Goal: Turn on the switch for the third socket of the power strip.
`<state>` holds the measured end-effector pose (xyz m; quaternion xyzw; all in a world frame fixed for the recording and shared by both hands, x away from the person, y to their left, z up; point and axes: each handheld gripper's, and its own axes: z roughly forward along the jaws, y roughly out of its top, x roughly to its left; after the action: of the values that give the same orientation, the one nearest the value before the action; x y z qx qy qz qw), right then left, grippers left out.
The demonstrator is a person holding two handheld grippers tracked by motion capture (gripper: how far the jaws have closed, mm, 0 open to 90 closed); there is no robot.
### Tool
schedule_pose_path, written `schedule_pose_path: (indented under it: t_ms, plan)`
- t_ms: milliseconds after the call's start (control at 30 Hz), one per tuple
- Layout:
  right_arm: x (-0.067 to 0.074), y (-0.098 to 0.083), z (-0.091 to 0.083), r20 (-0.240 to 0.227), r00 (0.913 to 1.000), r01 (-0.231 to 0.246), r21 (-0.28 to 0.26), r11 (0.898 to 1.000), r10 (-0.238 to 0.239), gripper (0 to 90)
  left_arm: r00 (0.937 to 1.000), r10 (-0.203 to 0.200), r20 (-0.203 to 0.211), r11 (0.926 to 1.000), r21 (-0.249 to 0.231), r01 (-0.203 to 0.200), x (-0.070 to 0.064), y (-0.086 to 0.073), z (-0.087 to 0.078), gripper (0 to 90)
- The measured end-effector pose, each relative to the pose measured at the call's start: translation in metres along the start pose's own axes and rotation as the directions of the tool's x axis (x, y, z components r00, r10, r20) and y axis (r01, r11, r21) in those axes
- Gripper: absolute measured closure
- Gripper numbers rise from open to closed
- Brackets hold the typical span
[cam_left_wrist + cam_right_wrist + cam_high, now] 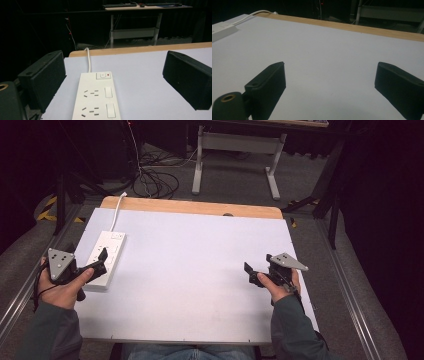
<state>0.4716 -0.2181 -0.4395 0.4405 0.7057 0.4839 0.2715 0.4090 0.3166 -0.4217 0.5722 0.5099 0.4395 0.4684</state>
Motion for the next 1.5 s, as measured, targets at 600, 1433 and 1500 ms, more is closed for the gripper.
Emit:
schedule_pose_path:
  t_ms: [600, 1433, 1500]
  plan:
    - [-0.001, 0.000, 0.000, -0.002, 1.0000, 0.001, 0.004, 1.000, -0.001, 10.7, 0.9997, 0.008, -0.021, 0.9995, -0.029, -0.008, -0.001, 0.001, 0.001, 23.6]
    - [0.000, -0.001, 0.000, -0.002, 1.0000, 0.005, 0.010, 1.000, -0.005, 11.2, 0.9976, -0.041, -0.056, 0.9990, 0.015, 0.042, 0.009, 0.003, -0.002, 63.6]
    - [0.000, -0.001, 0.000, -0.004, 1.0000, 0.005, 0.011, 1.000, -0.005, 11.2, 0.9977, -0.045, -0.051, 0.9988, 0.016, 0.046, 0.009, 0.003, -0.002, 65.6]
